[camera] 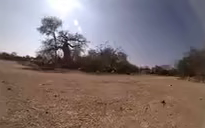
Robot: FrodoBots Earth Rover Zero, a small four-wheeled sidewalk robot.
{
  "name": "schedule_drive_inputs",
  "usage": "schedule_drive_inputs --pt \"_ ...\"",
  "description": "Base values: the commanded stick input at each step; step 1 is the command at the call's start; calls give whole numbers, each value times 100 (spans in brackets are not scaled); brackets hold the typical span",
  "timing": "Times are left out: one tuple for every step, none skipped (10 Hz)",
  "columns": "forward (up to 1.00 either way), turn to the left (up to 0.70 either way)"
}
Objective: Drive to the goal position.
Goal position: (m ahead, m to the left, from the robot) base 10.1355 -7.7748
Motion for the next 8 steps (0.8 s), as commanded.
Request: schedule_drive_inputs --pt "50 0" --pt "50 0" --pt "50 0" --pt "50 0" --pt "50 0" --pt "50 0" --pt "50 0" --pt "50 -28"
